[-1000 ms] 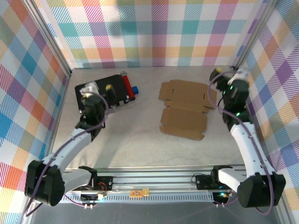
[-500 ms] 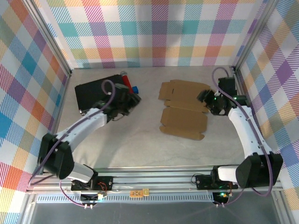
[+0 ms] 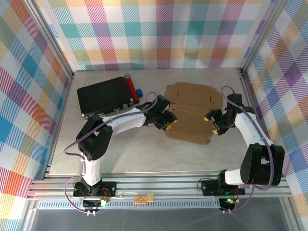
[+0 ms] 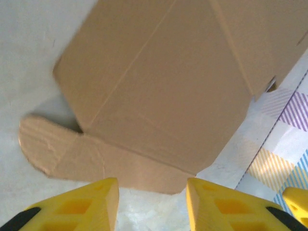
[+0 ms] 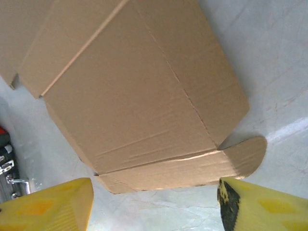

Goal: Fold the paper box

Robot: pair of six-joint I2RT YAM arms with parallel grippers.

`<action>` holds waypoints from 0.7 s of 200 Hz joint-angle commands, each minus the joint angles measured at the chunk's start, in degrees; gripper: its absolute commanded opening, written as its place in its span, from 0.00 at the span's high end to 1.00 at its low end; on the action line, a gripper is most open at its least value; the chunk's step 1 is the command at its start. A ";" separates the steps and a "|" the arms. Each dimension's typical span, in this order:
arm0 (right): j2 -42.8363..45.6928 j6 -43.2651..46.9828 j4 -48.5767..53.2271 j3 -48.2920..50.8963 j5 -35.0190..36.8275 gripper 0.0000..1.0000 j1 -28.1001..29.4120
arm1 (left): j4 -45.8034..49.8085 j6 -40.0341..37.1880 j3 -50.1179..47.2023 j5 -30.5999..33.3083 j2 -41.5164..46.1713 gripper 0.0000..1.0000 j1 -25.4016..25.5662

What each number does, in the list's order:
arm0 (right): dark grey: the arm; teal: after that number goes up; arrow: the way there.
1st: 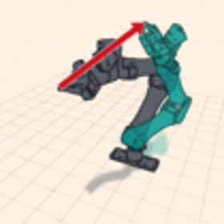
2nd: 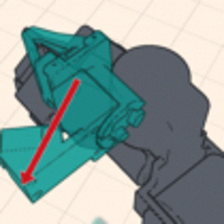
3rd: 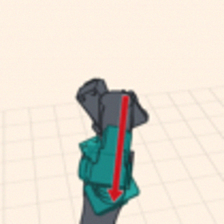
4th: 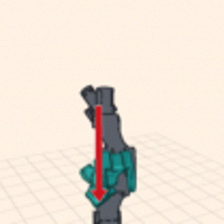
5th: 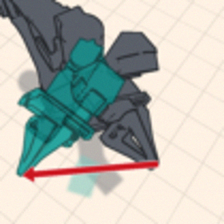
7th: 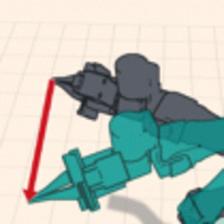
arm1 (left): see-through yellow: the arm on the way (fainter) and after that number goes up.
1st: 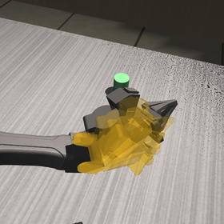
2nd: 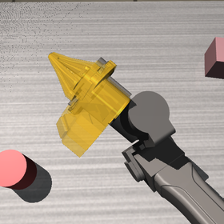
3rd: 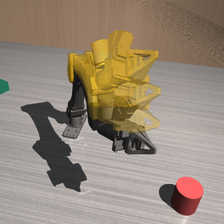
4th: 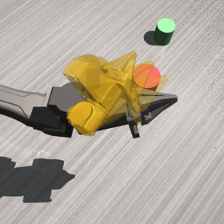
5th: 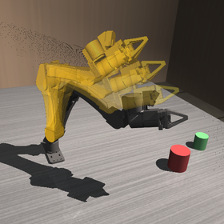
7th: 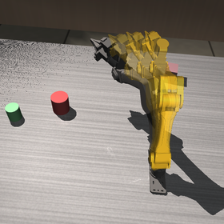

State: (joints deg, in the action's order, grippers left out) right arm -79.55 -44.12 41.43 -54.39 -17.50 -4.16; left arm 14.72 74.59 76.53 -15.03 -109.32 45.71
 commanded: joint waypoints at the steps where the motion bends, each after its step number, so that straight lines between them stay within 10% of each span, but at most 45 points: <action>1: -4.60 -1.67 -6.43 -0.42 -6.42 0.42 -0.13 | -6.52 12.83 -5.00 -3.26 2.35 0.53 2.61; 59: -19.44 -0.97 -8.00 -9.19 -7.09 0.52 1.33 | -22.84 29.14 -11.65 -3.31 -1.46 0.39 7.69; 140: -30.34 2.14 -3.19 -25.42 -6.31 0.53 -0.99 | -29.31 31.30 -15.53 2.80 -2.12 0.37 9.13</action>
State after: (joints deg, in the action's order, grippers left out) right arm -106.24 -43.64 35.88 -75.13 -23.49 -3.79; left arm -11.27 103.88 62.00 -14.13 -110.48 53.63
